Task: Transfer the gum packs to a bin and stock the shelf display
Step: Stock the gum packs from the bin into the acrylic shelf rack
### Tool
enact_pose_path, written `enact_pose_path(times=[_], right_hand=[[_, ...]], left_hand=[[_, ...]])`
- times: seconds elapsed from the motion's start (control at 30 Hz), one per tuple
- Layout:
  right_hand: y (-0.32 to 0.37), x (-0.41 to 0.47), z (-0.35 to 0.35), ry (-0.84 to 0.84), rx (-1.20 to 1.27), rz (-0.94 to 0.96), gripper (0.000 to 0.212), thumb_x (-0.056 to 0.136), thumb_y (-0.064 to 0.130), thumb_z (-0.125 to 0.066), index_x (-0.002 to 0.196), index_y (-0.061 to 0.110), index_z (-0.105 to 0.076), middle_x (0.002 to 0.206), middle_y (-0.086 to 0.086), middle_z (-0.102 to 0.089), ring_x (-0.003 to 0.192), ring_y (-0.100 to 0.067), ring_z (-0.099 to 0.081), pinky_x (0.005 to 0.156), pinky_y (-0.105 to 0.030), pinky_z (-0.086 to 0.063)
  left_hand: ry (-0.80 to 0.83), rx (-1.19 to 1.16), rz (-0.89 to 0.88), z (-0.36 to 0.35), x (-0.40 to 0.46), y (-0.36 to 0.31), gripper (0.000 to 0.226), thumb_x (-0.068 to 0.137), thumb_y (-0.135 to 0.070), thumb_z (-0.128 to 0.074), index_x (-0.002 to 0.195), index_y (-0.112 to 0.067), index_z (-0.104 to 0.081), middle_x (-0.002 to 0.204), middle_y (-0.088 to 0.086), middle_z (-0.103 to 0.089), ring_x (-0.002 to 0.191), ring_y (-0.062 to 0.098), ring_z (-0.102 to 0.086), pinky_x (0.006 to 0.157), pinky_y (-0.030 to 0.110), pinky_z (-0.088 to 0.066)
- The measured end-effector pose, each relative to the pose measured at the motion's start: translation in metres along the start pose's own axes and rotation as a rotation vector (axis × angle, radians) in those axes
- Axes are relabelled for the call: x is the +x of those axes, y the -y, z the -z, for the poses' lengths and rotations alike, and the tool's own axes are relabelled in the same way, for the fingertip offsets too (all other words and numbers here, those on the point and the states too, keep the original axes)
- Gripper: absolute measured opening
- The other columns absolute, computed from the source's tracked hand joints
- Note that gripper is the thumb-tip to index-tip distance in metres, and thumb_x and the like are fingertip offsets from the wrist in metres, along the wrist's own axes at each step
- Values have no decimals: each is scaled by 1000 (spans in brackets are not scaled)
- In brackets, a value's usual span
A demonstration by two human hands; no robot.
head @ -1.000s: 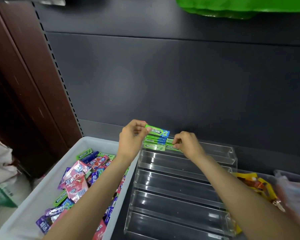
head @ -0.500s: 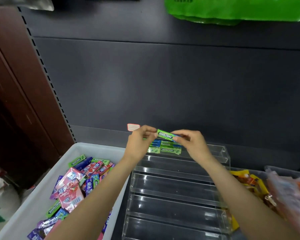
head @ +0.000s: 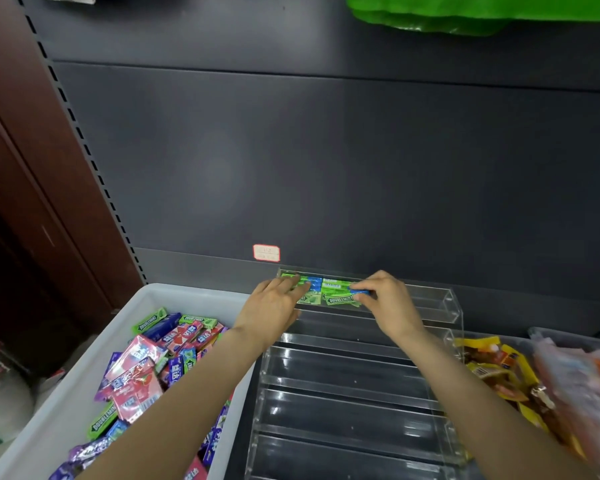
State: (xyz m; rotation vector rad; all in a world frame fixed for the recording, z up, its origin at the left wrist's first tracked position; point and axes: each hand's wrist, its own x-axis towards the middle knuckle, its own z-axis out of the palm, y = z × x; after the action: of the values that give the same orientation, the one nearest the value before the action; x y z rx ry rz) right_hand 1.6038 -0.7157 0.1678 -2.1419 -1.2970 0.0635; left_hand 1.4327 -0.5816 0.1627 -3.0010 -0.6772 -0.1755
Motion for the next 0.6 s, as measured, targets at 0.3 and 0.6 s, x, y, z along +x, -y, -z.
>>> enact_pose_path(times=[0.3,0.6], right_hand=[[6,-4,-8,55,-130,65,23,90,20,-61,112,20,-69,107,3,-60,95,-8,-45,80,-17,-34],[53,-17,-26,24,-18,162,25,91,21,-59,114,16,-66,107,2,-57,104,-11,-48,87,-20,-38]], left_hand=[[-25,-96,25,-6,1,0,53,98,-29,-44,147,-26,-25,154,-2,-24,141,18,-23,115,29,-16],[-205,-369,169,8,-32,5,40,95,-25,-50,135,-23,-45,141,-2,-44,127,17,-38,104,30,-33]])
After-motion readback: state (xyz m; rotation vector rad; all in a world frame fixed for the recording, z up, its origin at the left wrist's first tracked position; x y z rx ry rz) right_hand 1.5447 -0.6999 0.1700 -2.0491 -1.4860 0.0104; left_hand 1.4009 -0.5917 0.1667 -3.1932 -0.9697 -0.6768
